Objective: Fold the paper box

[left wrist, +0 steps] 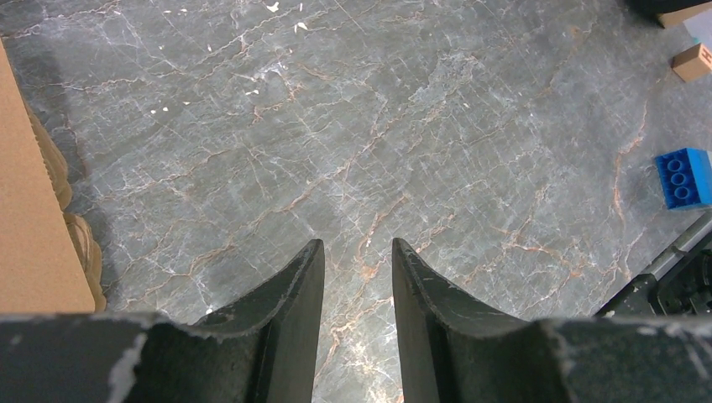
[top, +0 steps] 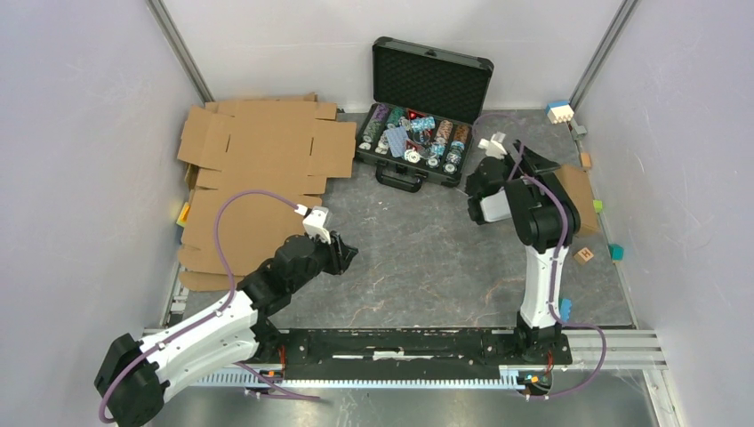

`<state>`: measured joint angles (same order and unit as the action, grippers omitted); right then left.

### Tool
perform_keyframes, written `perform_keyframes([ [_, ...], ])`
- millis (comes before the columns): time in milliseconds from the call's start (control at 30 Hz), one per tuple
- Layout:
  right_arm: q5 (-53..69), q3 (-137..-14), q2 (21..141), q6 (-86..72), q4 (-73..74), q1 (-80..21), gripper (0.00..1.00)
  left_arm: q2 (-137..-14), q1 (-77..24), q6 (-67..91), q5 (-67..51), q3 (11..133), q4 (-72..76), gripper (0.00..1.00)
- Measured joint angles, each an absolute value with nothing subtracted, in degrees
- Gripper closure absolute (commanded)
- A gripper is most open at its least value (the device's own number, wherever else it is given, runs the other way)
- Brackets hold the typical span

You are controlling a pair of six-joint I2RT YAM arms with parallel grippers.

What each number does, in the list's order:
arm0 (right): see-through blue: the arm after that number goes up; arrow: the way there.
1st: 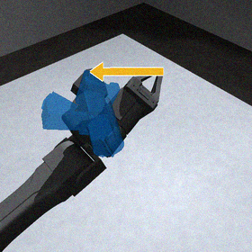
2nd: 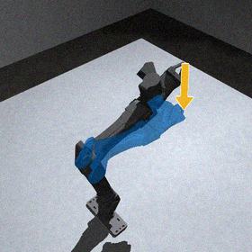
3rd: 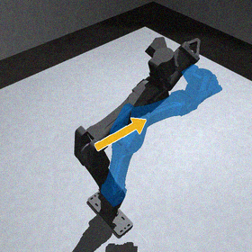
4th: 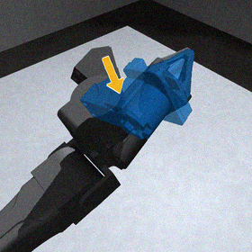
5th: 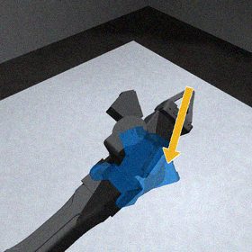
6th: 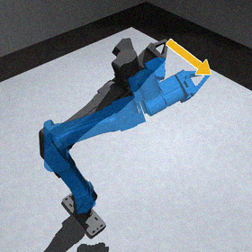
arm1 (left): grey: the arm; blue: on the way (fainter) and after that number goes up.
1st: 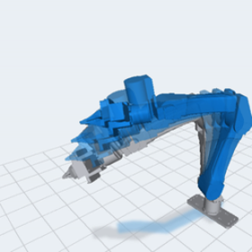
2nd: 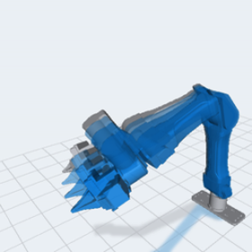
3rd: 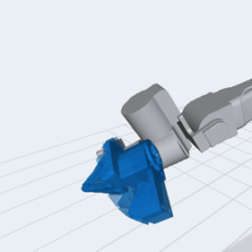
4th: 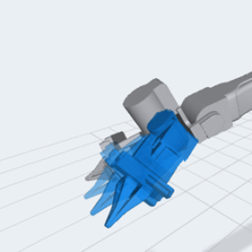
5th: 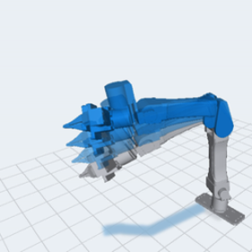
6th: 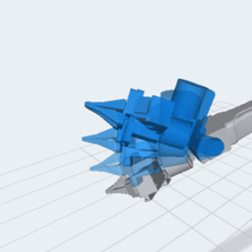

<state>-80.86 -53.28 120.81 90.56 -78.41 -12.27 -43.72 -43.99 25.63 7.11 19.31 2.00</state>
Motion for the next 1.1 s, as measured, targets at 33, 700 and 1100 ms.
perform_keyframes([
  [33, -81.87, -54.37, 121.47, 94.3, -80.25, -13.78, 0.02, -43.77, -43.99, 25.63, 7.16, 19.31, 2.0, 0.57],
  [700, -49.04, -53.67, 91.02, 18.98, -26.35, -21.89, 0.02, -44.31, -43.99, 24.95, 8.56, 19.31, 1.98, 0.57],
  [1100, -5.26, -31.92, 73.03, -7.84, -20.01, -21.63, 0.02, -46.63, -43.99, 23.66, 12.82, 19.31, 1.85, 0.48],
])
